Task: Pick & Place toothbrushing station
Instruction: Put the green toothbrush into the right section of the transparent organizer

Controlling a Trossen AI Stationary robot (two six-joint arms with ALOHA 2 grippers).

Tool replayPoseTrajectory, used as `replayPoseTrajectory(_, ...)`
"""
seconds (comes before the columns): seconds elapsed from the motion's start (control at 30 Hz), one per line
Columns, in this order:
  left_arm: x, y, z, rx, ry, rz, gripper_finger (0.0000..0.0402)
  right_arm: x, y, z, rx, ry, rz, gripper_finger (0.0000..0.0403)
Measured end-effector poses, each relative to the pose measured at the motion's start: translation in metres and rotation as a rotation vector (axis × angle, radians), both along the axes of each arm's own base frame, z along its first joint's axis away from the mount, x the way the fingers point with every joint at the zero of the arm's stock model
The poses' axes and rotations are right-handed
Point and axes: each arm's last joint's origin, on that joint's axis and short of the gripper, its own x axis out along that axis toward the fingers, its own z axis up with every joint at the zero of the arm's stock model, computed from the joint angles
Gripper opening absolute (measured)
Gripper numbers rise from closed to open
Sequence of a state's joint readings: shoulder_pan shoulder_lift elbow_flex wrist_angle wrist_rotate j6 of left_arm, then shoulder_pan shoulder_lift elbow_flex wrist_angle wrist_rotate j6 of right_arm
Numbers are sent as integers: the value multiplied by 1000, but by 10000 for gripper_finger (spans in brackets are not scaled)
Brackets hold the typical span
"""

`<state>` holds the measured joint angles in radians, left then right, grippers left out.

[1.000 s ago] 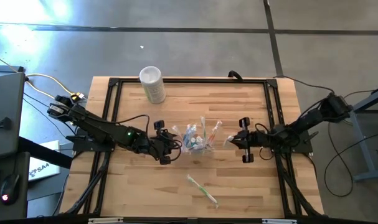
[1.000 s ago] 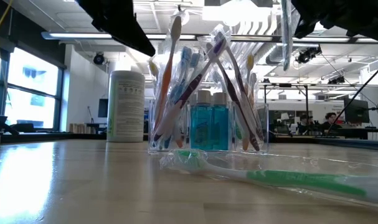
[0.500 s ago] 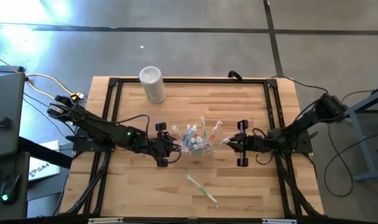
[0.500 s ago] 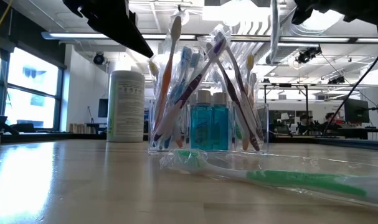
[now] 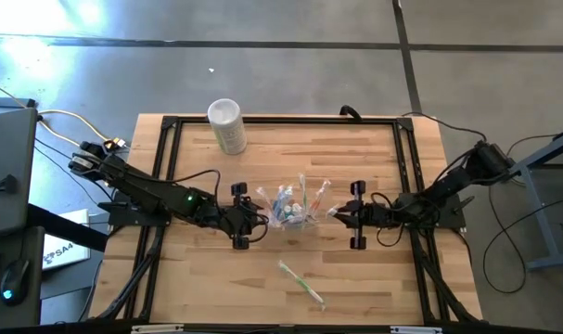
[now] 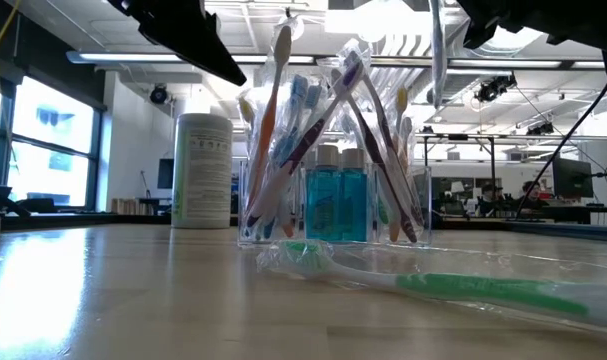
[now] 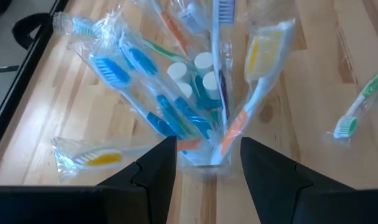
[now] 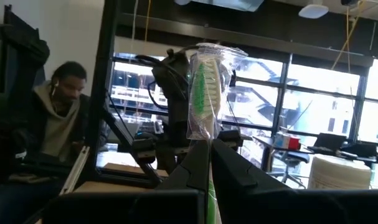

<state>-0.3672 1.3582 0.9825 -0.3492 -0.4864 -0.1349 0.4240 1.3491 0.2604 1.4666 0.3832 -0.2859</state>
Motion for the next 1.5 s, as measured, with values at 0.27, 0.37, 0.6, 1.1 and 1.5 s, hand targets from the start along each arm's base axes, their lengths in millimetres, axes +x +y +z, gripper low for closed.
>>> replayPoseTrajectory(0.27, 0, -1, 0, -24, 5, -23, 173, 0, 0, 1, -14, -19, 57, 4)
replayPoseTrajectory(0.37, 0, -1, 0, -28, -1, -24, 173, 0, 0, 1, -6, -19, 59, 4)
replayPoseTrajectory(0.6, 1, -1, 0, -29, -1, -23, 173, 2, 0, -3, 10, 2, 62, 4)
replayPoseTrajectory(1.1, 0, -2, 0, -49, 8, -48, 173, 6, -2, -8, 32, 23, 64, 4)
replayPoseTrajectory(1.5, 2, -3, 2, -55, -17, -53, 173, 12, -9, -3, -10, -14, 118, 4)
